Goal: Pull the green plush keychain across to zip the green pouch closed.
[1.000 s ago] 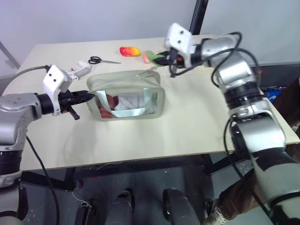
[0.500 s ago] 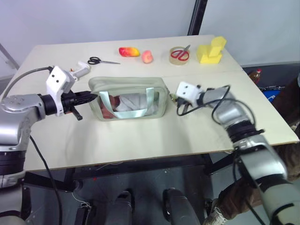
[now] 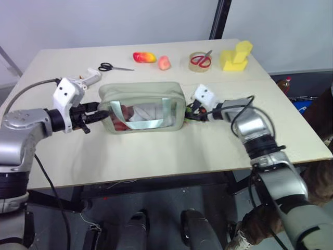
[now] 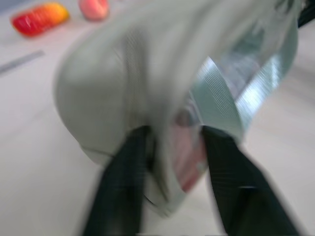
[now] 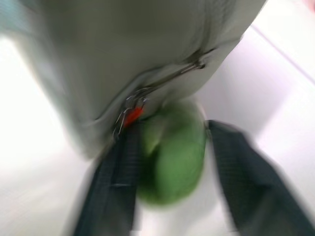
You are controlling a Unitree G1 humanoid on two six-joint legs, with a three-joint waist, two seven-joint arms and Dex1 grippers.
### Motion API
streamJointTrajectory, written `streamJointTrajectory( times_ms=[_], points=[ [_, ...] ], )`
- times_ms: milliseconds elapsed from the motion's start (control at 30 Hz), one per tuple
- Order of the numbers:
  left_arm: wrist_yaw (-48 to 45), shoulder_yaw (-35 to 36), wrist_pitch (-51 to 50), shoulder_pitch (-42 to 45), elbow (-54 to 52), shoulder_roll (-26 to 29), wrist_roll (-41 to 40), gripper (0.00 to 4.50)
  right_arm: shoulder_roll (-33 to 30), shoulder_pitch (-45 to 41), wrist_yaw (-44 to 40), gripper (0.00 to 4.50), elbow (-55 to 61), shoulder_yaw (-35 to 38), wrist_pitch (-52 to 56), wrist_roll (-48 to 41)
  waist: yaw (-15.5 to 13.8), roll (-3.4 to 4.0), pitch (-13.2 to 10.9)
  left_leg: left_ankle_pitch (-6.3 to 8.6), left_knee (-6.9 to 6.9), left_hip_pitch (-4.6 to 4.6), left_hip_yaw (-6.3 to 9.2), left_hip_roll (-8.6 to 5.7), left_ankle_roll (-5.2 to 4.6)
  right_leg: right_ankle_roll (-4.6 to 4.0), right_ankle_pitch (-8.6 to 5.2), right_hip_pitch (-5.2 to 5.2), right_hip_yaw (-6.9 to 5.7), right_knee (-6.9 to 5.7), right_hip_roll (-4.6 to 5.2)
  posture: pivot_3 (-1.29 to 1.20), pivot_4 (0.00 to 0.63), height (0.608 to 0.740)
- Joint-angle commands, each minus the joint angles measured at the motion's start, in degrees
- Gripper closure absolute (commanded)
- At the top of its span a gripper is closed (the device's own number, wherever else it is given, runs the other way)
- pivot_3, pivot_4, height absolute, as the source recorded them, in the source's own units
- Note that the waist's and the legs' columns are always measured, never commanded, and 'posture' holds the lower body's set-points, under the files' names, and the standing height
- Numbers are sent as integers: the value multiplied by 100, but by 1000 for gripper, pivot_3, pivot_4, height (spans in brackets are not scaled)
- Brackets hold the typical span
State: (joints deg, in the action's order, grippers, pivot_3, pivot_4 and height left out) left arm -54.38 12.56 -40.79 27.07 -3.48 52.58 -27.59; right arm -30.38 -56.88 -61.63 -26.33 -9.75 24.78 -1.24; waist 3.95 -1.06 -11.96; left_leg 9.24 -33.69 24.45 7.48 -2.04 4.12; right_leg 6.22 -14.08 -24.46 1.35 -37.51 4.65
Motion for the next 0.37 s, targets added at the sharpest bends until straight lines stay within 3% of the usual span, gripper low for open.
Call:
streamJointTrajectory(
  times_ms=[33,67,167,367],
  points=[
    [-235,744,-253,-11,-52,489,-368,380,-446,-477,-755,320,828,326,594,-605,8,-1,0,1,1,1,0,1,-1,1,-1,-1,0,0,0,0,150,740],
    [-339,926,-371,-71,5,631,-486,77,-555,-570,-951,48,1061,365,919,-818,20,-1,0,3,3,-3,0,1,-3,1,-1,-1,0,1,0,0,150,740],
    [-471,1244,-672,-190,57,887,-738,77,-662,-694,-1113,48,1591,442,1581,-1228,26,0,0,5,13,-12,-3,4,-5,-1,-2,1,0,1,0,0,150,740],
    [-293,1221,-721,-191,19,840,-783,77,-604,-468,-732,48,1936,351,1693,-1233,-43,-2,1,5,0,-2,-3,3,-5,-2,-2,6,-2,9,1,0,150,740]
  ],
)
